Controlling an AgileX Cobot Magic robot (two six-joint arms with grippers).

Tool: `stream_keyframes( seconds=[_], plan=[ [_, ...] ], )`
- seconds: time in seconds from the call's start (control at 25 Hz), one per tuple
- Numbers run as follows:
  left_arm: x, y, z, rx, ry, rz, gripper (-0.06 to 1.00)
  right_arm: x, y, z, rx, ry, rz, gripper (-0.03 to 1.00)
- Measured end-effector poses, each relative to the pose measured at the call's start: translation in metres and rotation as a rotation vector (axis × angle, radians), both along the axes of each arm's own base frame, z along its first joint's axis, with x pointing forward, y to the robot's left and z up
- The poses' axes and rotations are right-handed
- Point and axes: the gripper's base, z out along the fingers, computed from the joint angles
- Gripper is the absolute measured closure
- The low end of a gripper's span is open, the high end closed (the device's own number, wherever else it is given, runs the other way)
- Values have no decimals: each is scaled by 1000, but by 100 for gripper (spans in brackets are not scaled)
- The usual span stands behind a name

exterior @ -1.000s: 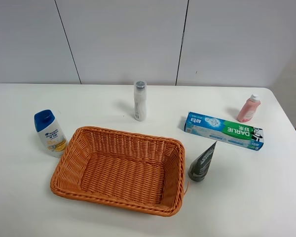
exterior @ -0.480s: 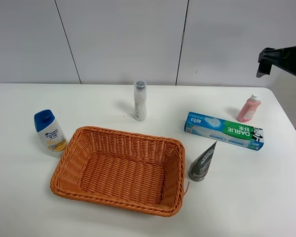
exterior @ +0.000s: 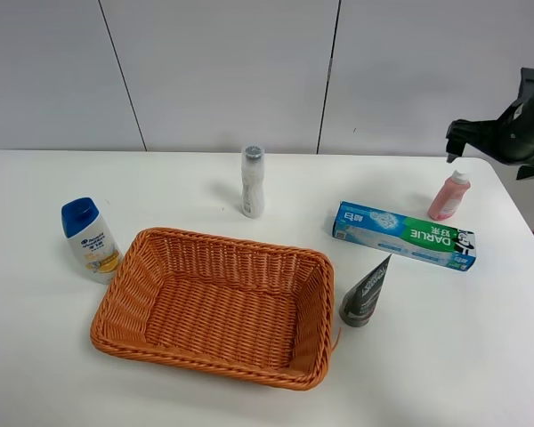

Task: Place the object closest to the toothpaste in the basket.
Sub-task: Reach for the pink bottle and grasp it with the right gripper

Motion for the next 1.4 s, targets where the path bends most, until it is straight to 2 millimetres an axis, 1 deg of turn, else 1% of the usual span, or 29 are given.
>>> stream_keyframes(
  seconds=[0.16,0.36,0.48,0.88,1.08,1.16,1.28,1.4],
  plan=[
    [0,0,0,0,0,0,-5,17,3,-28,59,0,-20,-3],
    [0,0,0,0,0,0,-5,30,4,-45,87,-10,-30,-3],
    [0,0,0,0,0,0,-5,32,4,-55,99,11,-44,-3],
    [0,0,0,0,0,0,-5,34,4,-73,105,46,-55,-3],
    [0,0,0,0,0,0,-5,36,3,-75,95,38,-44,-3],
    [0,0,0,0,0,0,-5,36,3,-75,95,37,-44,1],
    [0,0,0,0,0,0,-5,36,3,-75,94,37,-44,9],
    [0,0,0,0,0,0,-5,35,3,-76,91,47,-43,24]
  ],
)
